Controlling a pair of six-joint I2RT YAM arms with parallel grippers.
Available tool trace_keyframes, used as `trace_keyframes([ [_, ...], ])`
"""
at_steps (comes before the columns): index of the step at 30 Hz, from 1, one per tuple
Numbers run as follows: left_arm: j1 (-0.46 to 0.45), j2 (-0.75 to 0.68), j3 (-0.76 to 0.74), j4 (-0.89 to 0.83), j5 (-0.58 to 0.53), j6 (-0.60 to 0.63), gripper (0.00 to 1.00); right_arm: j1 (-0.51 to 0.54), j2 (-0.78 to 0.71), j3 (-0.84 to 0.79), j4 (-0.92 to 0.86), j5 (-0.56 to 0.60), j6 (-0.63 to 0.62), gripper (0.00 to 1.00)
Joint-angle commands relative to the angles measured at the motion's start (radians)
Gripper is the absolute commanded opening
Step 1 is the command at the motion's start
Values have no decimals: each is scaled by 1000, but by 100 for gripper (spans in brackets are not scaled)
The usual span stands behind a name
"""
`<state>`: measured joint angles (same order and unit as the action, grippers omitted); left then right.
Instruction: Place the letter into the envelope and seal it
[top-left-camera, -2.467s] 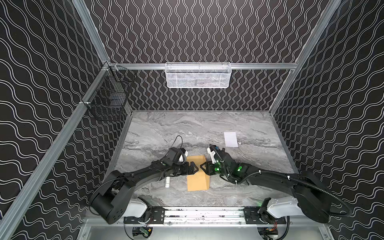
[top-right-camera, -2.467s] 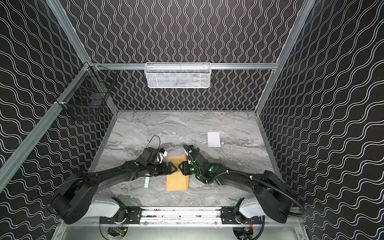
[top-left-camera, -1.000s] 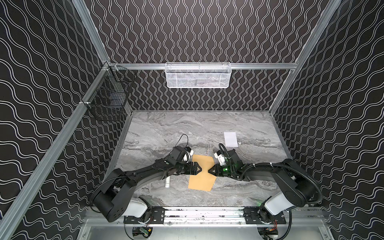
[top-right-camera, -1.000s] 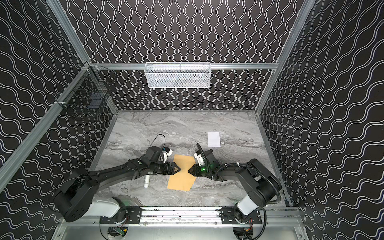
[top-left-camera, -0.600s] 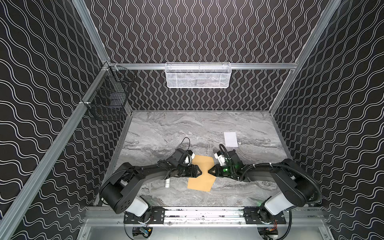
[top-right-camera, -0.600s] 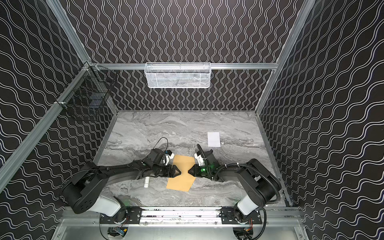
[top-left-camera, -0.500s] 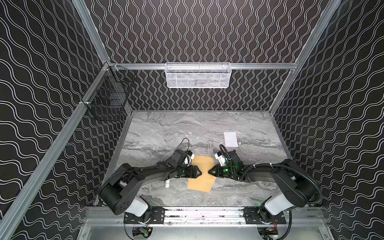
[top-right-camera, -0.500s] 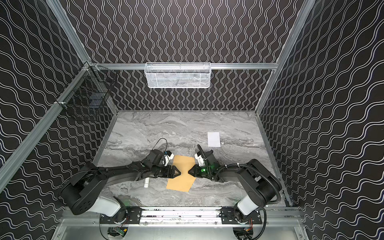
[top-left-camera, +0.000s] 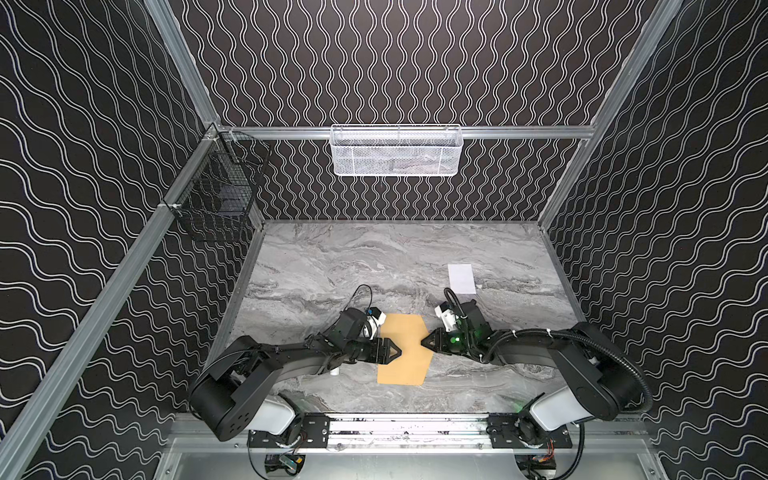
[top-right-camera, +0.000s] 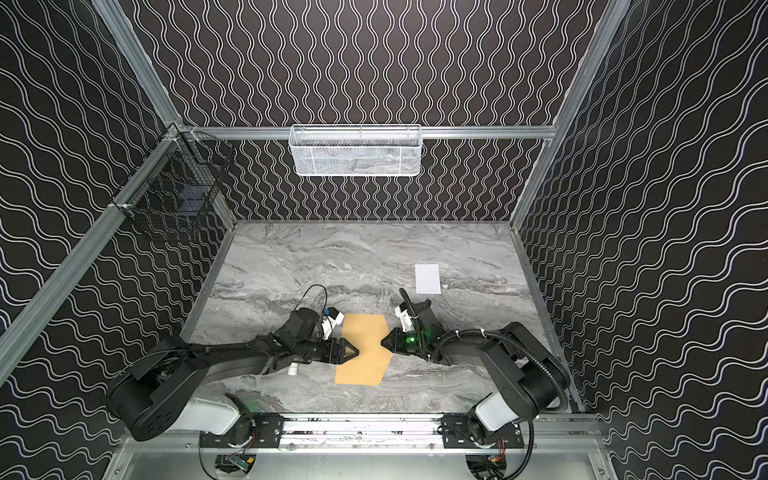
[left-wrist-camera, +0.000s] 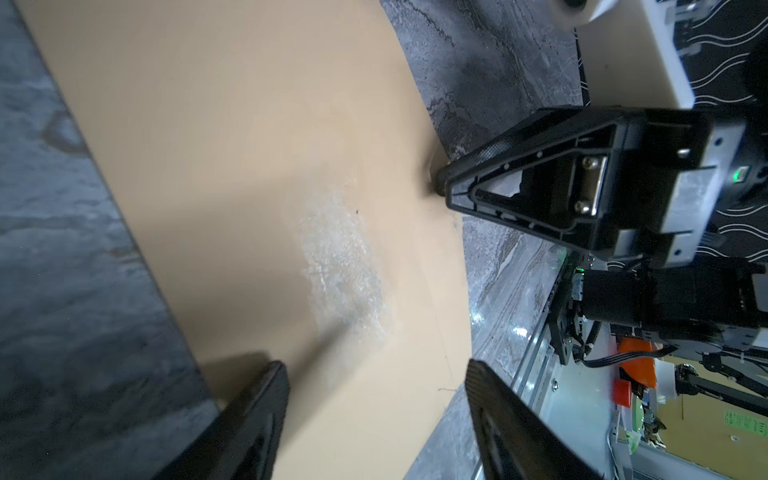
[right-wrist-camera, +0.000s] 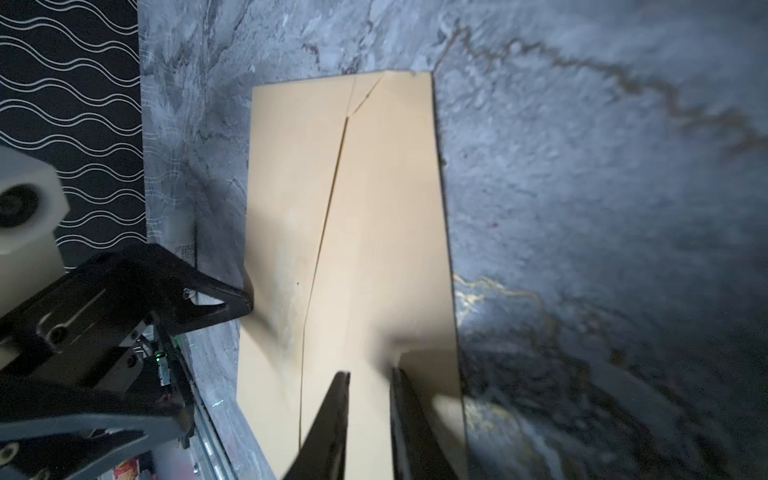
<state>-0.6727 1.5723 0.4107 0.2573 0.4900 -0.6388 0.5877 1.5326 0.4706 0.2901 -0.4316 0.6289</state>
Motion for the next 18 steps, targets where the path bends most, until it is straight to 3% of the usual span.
trace_keyframes([
  [1, 0, 3, -24, -192, -41, -32, 73, -14, -11, 14, -95, 39, -41, 22],
  [6, -1, 6, -36, -173, -39, -37, 73, -51, -55, 17, -155, 41, -77, 22],
  [13, -1, 2, -44, -165, -42, -41, 73, -62, -282, 77, -313, 78, -90, 24],
  [18, -1, -3, -41, -176, -45, -35, 73, 99, -286, 134, -281, 167, -33, 23],
])
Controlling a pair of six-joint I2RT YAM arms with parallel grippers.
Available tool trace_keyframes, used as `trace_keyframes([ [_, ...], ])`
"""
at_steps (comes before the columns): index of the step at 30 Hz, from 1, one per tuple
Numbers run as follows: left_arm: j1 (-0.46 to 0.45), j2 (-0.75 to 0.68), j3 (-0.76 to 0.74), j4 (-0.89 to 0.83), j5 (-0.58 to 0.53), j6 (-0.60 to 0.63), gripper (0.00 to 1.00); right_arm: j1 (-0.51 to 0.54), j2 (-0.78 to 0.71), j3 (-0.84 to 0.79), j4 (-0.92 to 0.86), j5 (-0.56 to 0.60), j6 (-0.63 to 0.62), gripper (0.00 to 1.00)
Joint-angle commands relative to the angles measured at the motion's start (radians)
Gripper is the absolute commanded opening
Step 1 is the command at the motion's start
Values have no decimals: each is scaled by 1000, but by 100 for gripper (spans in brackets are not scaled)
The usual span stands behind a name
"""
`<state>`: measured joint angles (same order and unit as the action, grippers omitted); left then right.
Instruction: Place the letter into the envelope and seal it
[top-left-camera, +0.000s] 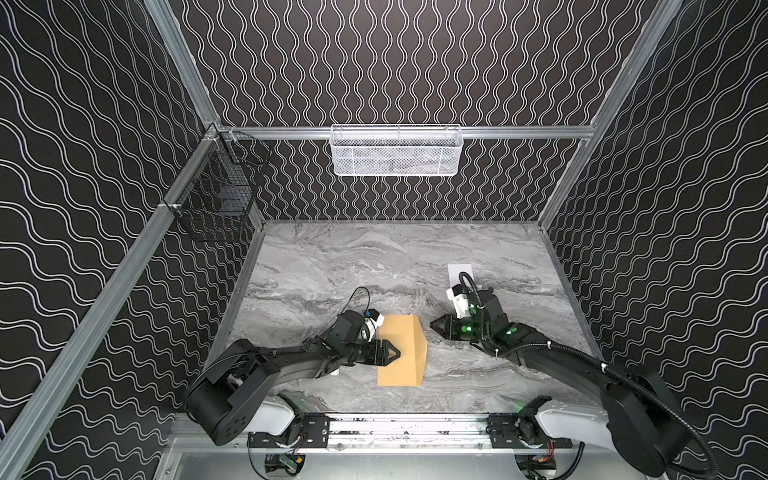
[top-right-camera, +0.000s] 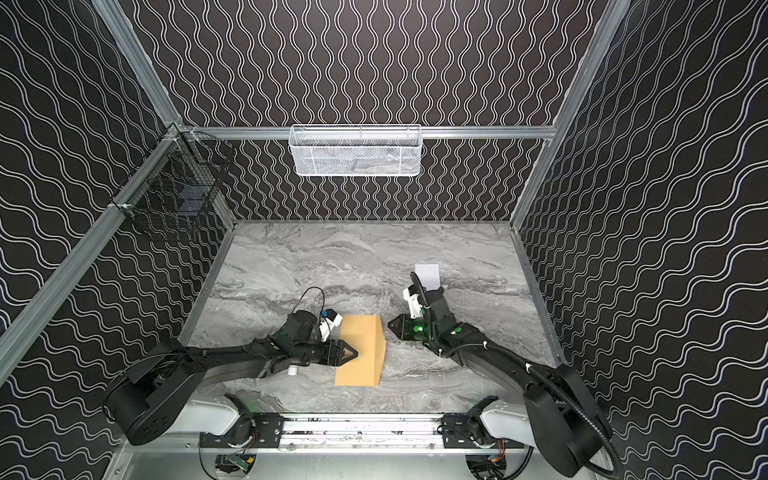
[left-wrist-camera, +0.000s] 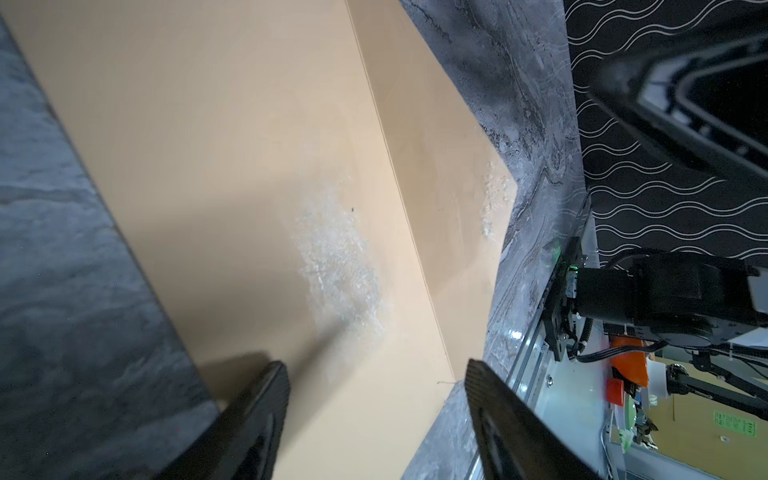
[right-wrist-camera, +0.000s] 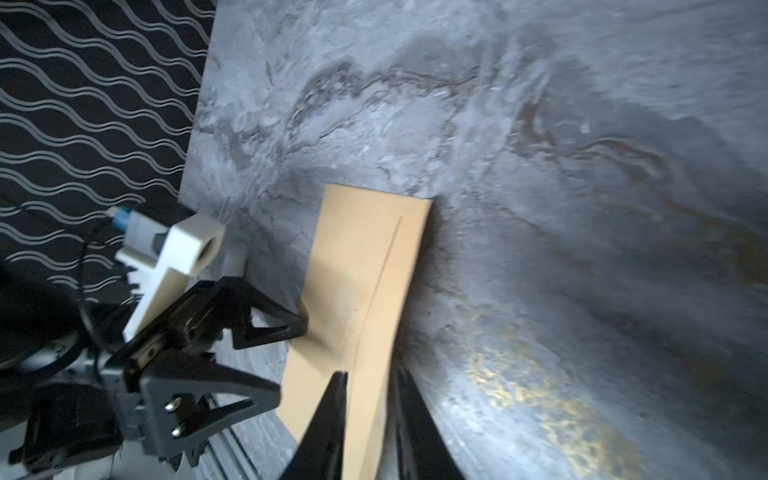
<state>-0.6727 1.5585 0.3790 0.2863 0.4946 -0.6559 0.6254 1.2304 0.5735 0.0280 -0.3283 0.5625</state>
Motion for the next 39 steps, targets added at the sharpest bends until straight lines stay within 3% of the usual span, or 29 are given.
trace_keyframes([
  [1, -1, 9, -8, -205, -47, -17, 73, 97, 44, 44, -4, 72, 41, 23],
  [5, -1, 12, -8, -194, -42, -20, 73, 157, 161, 56, 44, 63, 65, 23],
  [13, -1, 11, -20, -184, -40, -25, 72, 135, 281, 9, 64, 62, 40, 24],
  [39, -1, 19, -42, -150, -30, -29, 73, 30, 110, -88, -37, 102, 0, 24],
])
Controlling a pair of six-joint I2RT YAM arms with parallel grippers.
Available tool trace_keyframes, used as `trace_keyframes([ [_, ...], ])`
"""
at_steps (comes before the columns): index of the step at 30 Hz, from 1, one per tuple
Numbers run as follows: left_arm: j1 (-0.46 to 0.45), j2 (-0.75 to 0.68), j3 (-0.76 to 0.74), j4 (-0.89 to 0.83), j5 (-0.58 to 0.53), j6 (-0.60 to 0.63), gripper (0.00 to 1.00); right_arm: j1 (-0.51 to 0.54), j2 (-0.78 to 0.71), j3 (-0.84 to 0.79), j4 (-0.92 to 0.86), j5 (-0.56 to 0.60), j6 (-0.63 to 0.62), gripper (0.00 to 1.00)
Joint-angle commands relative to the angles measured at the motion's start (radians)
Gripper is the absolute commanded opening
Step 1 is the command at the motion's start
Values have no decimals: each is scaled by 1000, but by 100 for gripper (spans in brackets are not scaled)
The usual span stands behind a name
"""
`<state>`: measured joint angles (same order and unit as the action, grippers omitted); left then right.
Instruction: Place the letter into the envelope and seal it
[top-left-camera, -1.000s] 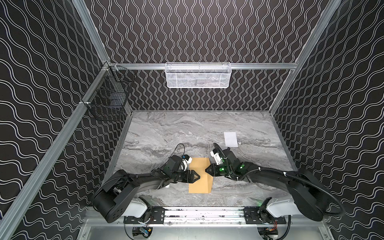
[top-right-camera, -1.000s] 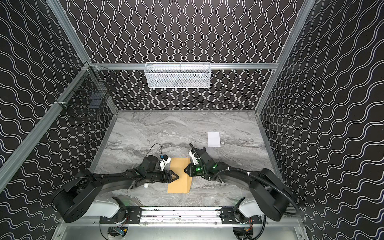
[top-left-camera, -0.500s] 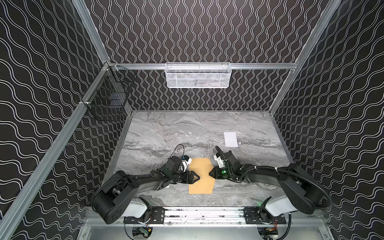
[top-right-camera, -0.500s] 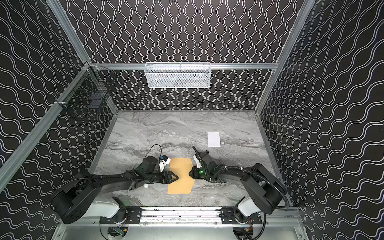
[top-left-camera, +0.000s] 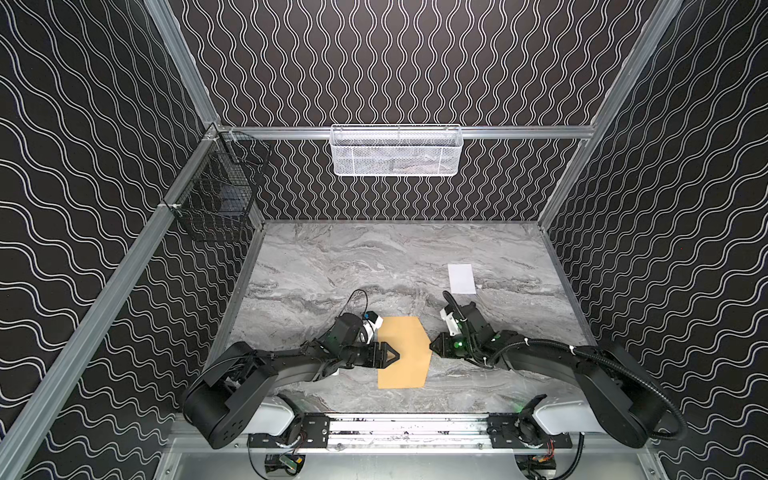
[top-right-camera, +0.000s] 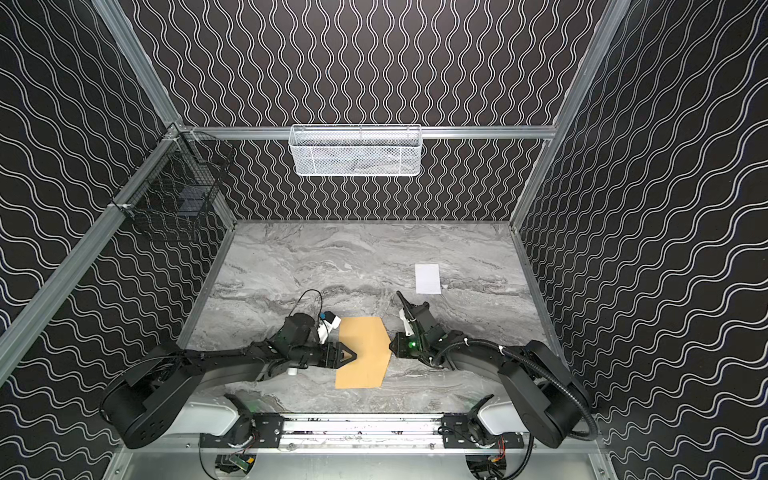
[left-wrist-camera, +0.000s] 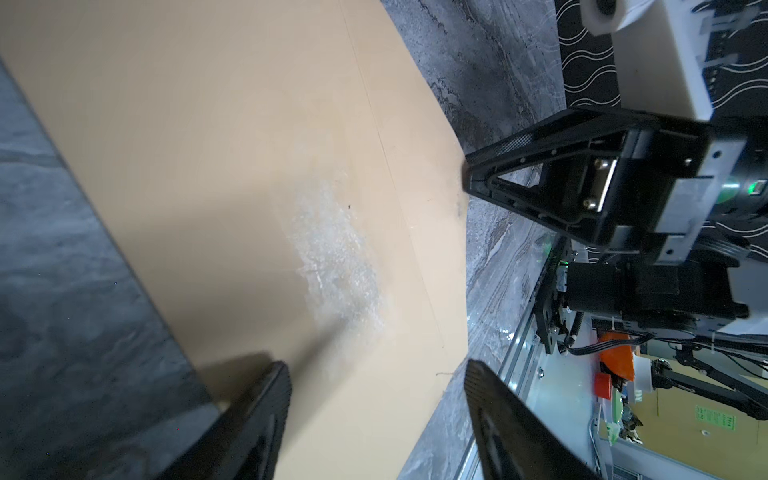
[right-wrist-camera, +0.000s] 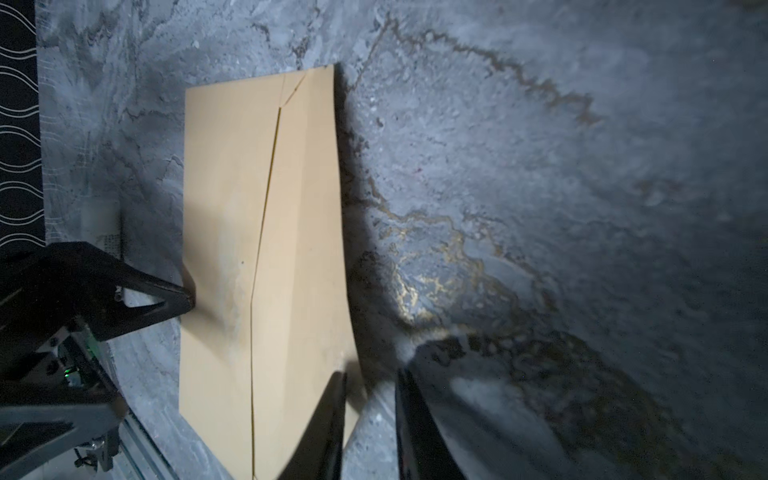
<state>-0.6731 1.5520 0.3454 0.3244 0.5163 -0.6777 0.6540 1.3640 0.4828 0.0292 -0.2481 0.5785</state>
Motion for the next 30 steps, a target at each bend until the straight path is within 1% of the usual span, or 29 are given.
trace_keyframes([
  [1, 0, 31, -6, -189, -50, -7, 73, -1, -34, 2, -50, 25, -18, 24],
  [4, 0, 24, 20, -220, -48, 9, 74, -9, -85, 19, -108, 32, -29, 26],
  [8, 0, -55, 86, -298, -62, 22, 76, -41, -170, 81, -189, 54, -61, 31],
  [10, -1, -94, 148, -353, -92, 43, 79, -83, -197, 115, -196, 71, -89, 37],
  [12, -1, -112, 221, -405, -128, 60, 84, -139, -202, 136, -156, 93, -109, 42],
  [14, 0, -99, 314, -453, -168, 82, 90, -207, -181, 169, -99, 88, -130, 45],
  [16, 3, -41, 440, -492, -186, 109, 96, -296, -133, 237, -58, 54, -156, 46],
  [17, 3, -4, 499, -506, -185, 118, 97, -327, -106, 266, -42, 47, -168, 47],
  [19, 3, 78, 586, -475, -156, 107, 98, -404, -37, 309, 9, 35, -178, 48],
  [22, 3, 235, 768, -465, -121, 105, 97, -544, 81, 362, 69, -76, -145, 47],
  [24, 3, 349, 893, -462, -81, 104, 97, -633, 152, 379, 111, -201, -115, 46],
  [27, 3, 492, 1051, -448, -42, 94, 97, -720, 234, 377, 182, -326, -85, 46],
  [30, 3, 636, 1216, -481, -3, 98, 98, -763, 314, 399, 186, -396, -93, 46],
])
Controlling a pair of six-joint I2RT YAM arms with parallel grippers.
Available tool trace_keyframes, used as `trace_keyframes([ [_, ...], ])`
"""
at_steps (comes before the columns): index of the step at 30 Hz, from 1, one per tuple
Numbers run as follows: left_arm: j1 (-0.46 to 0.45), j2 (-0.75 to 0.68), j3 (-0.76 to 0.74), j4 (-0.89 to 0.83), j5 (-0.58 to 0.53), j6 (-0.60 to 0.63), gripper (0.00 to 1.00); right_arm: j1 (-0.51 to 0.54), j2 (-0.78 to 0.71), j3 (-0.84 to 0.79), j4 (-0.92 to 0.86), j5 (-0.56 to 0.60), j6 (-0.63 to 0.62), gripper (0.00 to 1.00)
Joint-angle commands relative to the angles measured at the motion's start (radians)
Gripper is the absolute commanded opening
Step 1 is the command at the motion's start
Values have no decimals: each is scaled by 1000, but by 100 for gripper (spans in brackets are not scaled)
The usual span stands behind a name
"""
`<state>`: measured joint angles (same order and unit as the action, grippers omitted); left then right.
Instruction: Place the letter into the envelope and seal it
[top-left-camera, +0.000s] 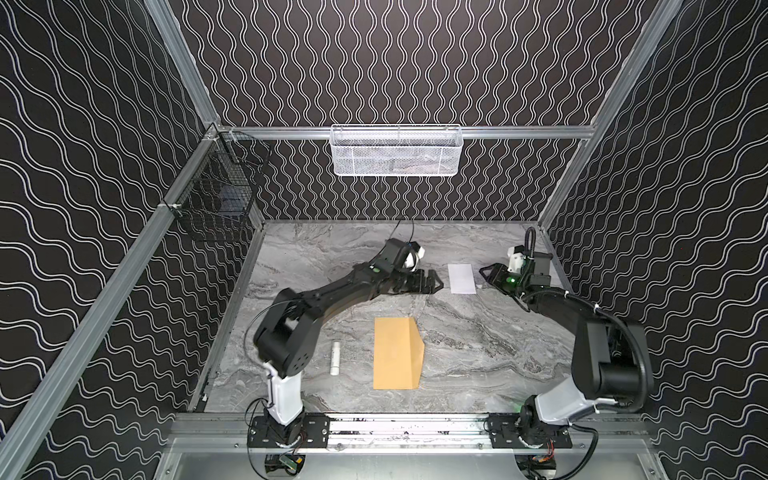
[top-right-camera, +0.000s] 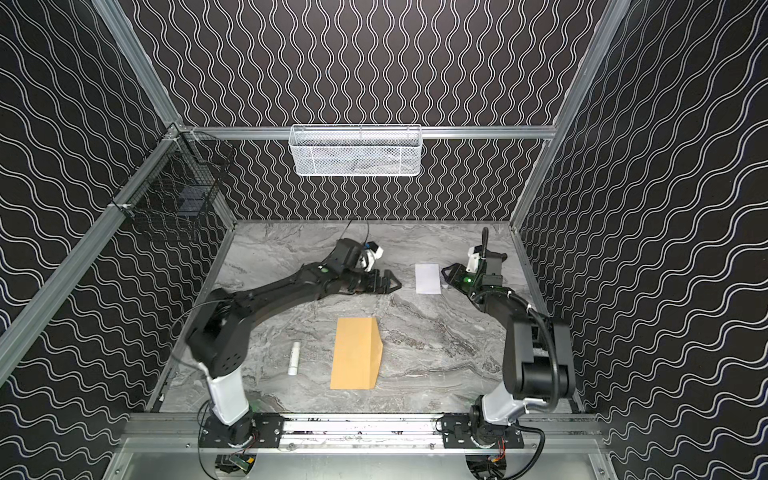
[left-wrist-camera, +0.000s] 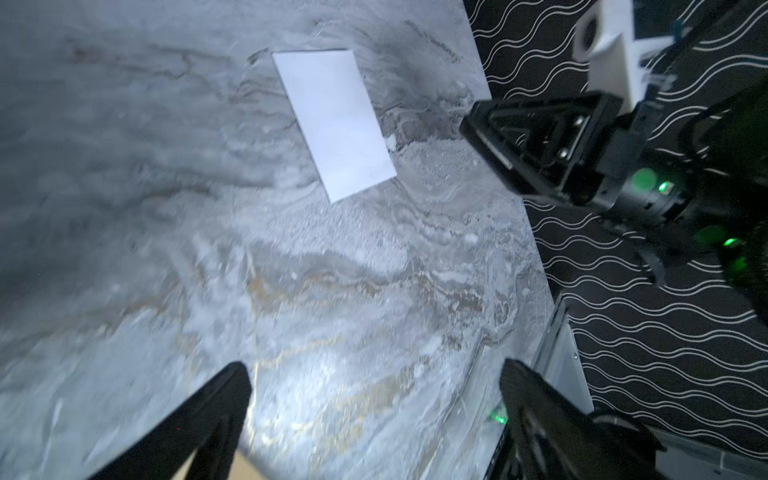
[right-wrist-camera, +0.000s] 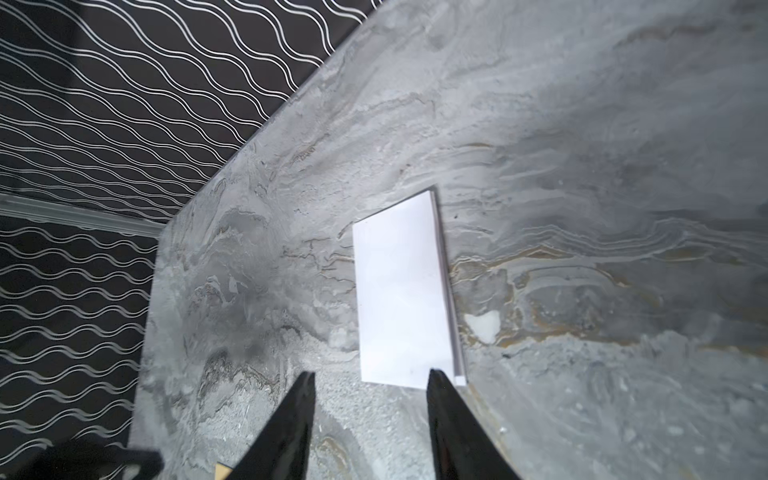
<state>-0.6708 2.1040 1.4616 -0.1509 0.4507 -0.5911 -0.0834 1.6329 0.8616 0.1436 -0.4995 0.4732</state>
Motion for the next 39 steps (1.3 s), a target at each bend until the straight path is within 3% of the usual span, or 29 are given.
trace_keyframes([
  [1, 2, 124, 145, -10, 76, 8, 98, -34, 66, 22, 75, -155, 12, 46],
  [6, 4, 354, 410, -51, 149, 7, 96, -64, 172, 27, 138, -222, 43, 45],
  [11, 8, 483, 510, -41, 176, -5, 94, -71, 237, 44, 127, -239, 33, 43],
  [30, 15, 619, 515, 142, 254, -133, 78, -81, 347, 43, 164, -318, 54, 32],
  [39, 9, 633, 513, 152, 261, -148, 77, -79, 355, 40, 207, -357, 87, 28],
])
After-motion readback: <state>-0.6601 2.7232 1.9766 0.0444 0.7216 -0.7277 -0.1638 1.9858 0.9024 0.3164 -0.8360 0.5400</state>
